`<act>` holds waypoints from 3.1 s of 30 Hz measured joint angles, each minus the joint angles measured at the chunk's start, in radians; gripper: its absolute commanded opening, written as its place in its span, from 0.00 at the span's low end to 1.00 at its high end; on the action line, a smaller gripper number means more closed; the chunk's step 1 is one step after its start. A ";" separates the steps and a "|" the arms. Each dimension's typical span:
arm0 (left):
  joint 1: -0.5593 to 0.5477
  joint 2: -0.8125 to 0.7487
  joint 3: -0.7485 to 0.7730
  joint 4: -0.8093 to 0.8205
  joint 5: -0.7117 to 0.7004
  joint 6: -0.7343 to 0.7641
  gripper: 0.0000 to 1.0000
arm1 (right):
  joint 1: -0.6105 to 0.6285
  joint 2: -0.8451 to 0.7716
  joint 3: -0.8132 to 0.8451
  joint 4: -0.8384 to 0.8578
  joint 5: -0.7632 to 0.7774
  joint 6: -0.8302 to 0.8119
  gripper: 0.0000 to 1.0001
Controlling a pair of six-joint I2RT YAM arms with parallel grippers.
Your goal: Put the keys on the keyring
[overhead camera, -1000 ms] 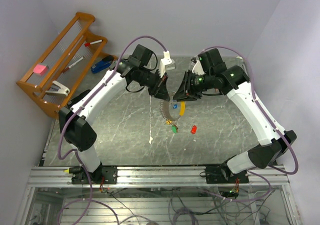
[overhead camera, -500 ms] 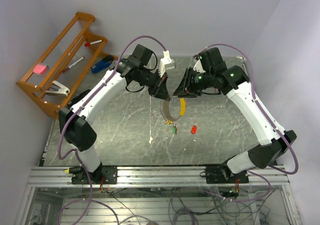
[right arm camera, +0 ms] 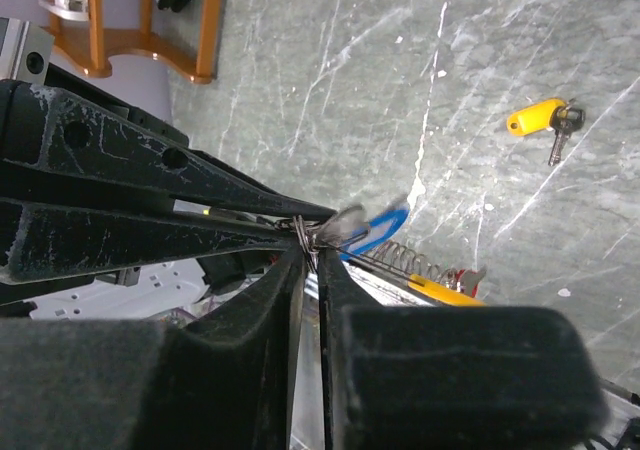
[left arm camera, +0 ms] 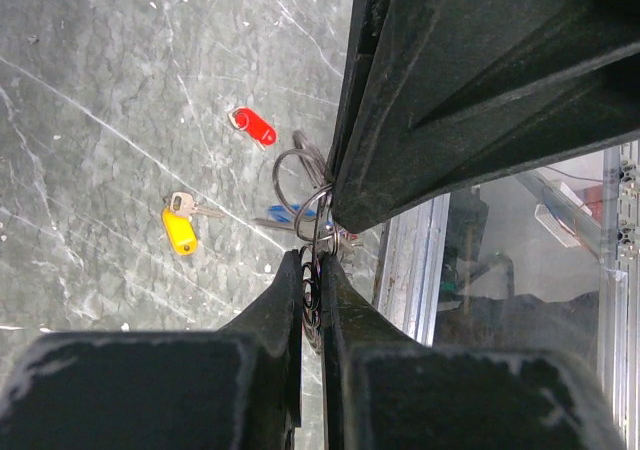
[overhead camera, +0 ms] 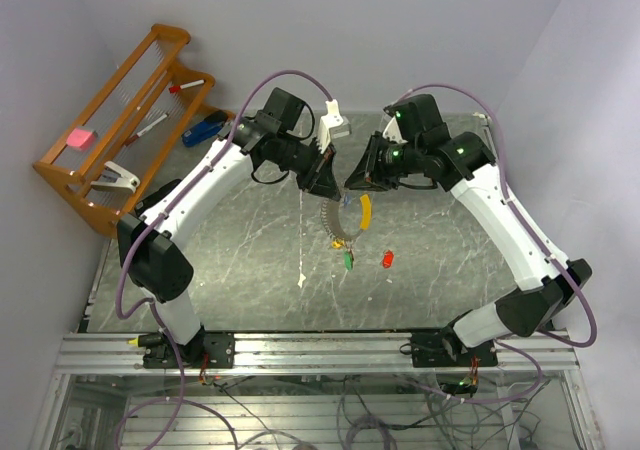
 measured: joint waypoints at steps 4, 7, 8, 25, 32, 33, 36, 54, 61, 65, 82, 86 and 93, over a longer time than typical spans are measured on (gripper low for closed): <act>0.001 0.000 -0.002 -0.001 -0.002 -0.003 0.07 | 0.000 0.007 0.006 0.002 0.010 0.000 0.00; 0.002 0.000 -0.004 0.000 -0.002 -0.003 0.07 | 0.000 0.007 0.007 0.005 0.016 0.000 0.00; 0.002 0.000 -0.004 0.001 -0.002 -0.003 0.07 | 0.001 0.007 0.010 0.005 0.016 0.000 0.00; 0.002 0.000 -0.002 -0.019 -0.010 0.052 0.07 | 0.005 0.153 0.231 -0.175 -0.040 -0.094 0.00; -0.001 0.000 0.016 -0.066 -0.032 0.085 0.07 | -0.003 0.184 0.272 -0.249 -0.114 -0.129 0.00; -0.002 0.000 0.022 -0.072 -0.038 0.090 0.07 | -0.006 0.188 0.279 -0.258 -0.124 -0.134 0.00; -0.007 0.000 0.039 -0.091 -0.056 0.106 0.07 | -0.011 0.192 0.283 -0.274 -0.158 -0.144 0.00; -0.064 0.002 0.156 -0.208 -0.104 0.268 0.07 | -0.153 0.167 0.196 -0.271 -0.479 -0.144 0.00; -0.080 -0.002 0.149 -0.197 -0.115 0.254 0.07 | -0.171 0.166 0.183 -0.257 -0.528 -0.146 0.00; -0.082 -0.002 0.149 -0.198 -0.140 0.241 0.07 | -0.183 0.158 0.137 -0.211 -0.572 -0.121 0.00; -0.090 -0.008 0.159 -0.168 -0.175 0.212 0.07 | -0.203 0.073 -0.045 -0.041 -0.715 0.021 0.00; -0.091 -0.008 0.180 -0.177 -0.176 0.220 0.07 | -0.212 0.074 -0.044 -0.033 -0.743 0.042 0.00; -0.103 -0.008 0.202 -0.182 -0.174 0.235 0.07 | -0.243 0.076 -0.044 0.002 -0.806 0.113 0.00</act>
